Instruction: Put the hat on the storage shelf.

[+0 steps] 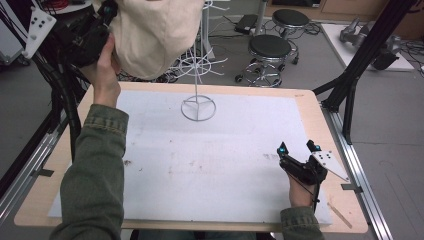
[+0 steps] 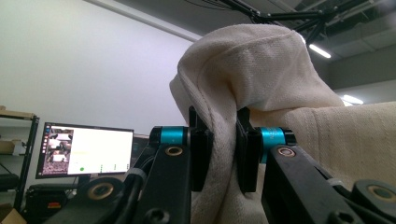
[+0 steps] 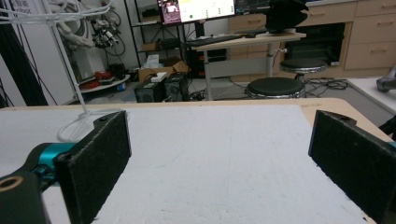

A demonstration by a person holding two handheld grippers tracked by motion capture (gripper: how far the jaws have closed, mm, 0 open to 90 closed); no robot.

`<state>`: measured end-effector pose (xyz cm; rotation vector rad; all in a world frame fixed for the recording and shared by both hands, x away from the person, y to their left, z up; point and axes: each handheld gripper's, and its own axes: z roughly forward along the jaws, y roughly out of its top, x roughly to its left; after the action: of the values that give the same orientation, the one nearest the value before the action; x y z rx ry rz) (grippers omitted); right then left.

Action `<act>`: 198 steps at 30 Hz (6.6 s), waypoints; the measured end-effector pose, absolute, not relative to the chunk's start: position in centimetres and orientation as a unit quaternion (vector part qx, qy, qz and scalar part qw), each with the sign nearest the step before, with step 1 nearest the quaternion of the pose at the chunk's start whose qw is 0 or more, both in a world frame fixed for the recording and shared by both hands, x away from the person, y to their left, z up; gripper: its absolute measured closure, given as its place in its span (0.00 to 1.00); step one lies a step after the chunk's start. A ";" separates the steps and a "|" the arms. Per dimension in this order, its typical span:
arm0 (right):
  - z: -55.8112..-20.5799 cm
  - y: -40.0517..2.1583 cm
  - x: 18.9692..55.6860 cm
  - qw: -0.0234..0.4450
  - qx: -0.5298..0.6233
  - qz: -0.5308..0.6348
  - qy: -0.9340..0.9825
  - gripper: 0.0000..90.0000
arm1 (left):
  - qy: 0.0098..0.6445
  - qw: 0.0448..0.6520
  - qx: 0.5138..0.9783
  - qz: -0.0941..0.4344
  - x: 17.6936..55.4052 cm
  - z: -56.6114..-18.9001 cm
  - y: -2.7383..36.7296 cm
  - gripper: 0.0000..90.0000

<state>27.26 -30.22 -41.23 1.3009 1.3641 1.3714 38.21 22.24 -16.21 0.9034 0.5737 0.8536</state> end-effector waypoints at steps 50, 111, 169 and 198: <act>-41.1 -30.4 27.1 0.396 0.511 0.548 0.531 0.05 | 0.367 0.721 0.456 0.370 43.0 -31.6 21.5 0.86; -41.1 -30.1 27.0 0.393 0.509 0.550 0.533 0.05 | 0.394 0.677 0.454 0.424 34.7 -32.0 23.2 0.29; -41.2 -29.9 27.0 0.384 0.508 0.547 0.544 0.05 | 0.467 0.572 0.500 0.452 28.1 -39.9 29.0 0.30; -41.3 -29.9 27.0 0.373 0.514 0.547 0.544 0.05 | 0.484 0.544 0.525 0.440 26.6 -42.1 30.0 0.30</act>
<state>27.02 -29.93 -41.29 1.3174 1.3943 1.4024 26.60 29.98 -42.05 1.2451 1.1495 1.0448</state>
